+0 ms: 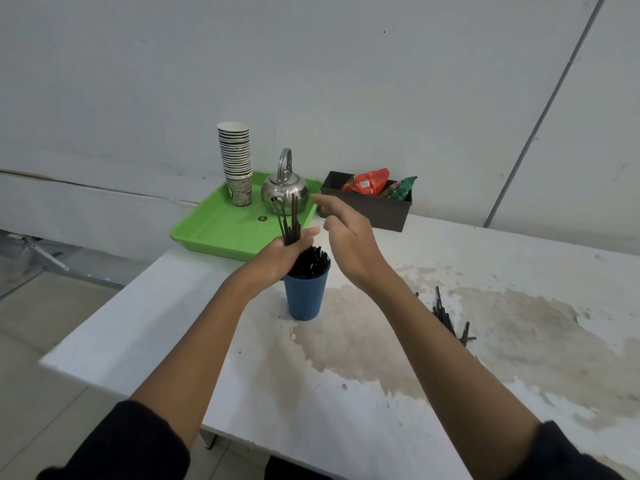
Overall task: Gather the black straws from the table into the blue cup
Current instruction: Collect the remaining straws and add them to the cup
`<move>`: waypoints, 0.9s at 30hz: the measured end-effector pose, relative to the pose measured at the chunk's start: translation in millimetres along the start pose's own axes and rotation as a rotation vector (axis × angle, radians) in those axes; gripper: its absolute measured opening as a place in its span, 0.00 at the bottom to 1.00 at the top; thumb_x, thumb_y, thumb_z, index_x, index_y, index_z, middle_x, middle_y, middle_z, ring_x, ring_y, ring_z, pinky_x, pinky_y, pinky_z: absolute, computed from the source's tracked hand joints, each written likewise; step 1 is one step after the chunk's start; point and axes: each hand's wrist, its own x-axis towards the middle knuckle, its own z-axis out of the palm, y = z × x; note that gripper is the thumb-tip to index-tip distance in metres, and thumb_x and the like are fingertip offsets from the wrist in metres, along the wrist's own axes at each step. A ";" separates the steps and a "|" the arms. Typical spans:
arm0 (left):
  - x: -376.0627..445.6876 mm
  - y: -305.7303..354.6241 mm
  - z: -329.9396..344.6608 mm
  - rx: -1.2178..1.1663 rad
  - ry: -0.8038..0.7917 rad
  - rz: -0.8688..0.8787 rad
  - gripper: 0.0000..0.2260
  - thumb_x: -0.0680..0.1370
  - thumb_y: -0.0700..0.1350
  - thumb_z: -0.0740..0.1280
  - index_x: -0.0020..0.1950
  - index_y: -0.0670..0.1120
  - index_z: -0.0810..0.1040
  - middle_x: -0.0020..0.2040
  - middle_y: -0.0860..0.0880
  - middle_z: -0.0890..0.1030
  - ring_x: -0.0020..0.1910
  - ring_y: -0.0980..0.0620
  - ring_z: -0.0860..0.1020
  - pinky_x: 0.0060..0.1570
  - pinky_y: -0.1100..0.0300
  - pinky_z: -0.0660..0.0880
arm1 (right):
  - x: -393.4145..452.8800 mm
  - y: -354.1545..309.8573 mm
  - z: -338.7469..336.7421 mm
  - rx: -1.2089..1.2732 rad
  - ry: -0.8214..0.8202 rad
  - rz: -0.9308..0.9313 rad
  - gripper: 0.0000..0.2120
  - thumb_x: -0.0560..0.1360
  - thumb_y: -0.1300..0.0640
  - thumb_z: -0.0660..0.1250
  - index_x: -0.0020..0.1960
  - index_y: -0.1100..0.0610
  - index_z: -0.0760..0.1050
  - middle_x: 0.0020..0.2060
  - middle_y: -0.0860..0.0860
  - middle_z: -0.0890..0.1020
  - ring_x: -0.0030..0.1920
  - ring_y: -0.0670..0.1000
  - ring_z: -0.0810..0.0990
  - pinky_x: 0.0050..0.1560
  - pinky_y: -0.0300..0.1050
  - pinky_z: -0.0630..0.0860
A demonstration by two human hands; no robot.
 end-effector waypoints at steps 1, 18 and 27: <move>0.6 0.1 -0.7 0.026 -0.008 -0.007 0.13 0.82 0.60 0.62 0.66 0.63 0.76 0.63 0.52 0.80 0.62 0.52 0.76 0.48 0.58 0.73 | 4.0 -1.7 -0.1 0.005 -0.038 0.010 0.24 0.77 0.68 0.55 0.69 0.56 0.74 0.67 0.51 0.78 0.67 0.47 0.73 0.64 0.34 0.68; -3.3 -3.2 -1.9 -0.188 -0.025 -0.057 0.27 0.60 0.68 0.73 0.53 0.54 0.83 0.48 0.54 0.87 0.52 0.53 0.83 0.46 0.57 0.76 | 28.4 -9.6 -7.5 -0.151 -0.333 -0.007 0.25 0.70 0.56 0.54 0.60 0.62 0.81 0.61 0.57 0.82 0.54 0.47 0.79 0.43 0.21 0.70; -6.3 -6.0 -5.5 -0.122 -0.096 0.017 0.25 0.69 0.56 0.79 0.64 0.54 0.80 0.52 0.57 0.86 0.61 0.54 0.80 0.53 0.56 0.75 | 28.9 -10.0 0.4 -0.139 -0.303 -0.009 0.26 0.71 0.56 0.54 0.63 0.56 0.81 0.64 0.53 0.80 0.55 0.41 0.77 0.50 0.23 0.68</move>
